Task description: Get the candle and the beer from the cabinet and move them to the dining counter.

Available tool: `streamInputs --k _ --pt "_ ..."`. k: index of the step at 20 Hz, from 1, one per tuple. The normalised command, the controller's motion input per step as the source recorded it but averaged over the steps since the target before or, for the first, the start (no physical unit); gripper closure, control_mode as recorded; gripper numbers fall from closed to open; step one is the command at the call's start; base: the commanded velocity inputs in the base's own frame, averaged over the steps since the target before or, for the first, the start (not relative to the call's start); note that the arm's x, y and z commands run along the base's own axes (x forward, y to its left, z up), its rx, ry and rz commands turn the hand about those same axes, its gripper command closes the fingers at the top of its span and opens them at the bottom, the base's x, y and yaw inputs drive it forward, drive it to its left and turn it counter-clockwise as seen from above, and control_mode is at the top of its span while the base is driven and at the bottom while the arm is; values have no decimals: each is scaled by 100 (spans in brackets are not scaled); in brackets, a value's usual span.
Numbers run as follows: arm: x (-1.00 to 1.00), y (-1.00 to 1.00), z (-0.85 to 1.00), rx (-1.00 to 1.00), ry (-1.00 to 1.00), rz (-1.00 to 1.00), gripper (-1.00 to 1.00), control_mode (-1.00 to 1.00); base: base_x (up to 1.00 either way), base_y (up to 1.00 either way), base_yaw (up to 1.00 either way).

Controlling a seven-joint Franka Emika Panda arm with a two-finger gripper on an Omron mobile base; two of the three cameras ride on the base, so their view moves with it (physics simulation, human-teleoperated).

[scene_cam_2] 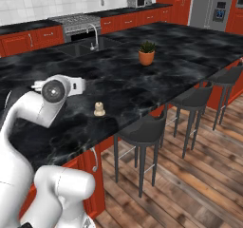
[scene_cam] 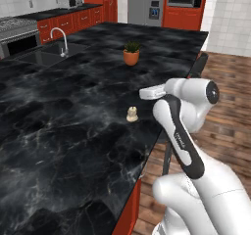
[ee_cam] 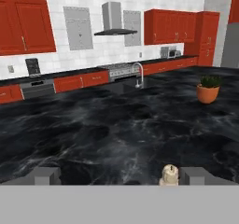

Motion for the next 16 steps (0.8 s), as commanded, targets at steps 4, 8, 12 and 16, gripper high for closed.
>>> streamInputs --k 4,8,12,16 --pt "-83 29 8 -8 8 -17 -100 -100 0 0 0" --pt "-29 6 -1 -2 2 -6 -100 -100 0 0 0" --pt "0 0 0 0 0 0 -100 -100 0 0 0" --pt "-32 0 -7 0 -1 0 -100 100 -22 0 -1"
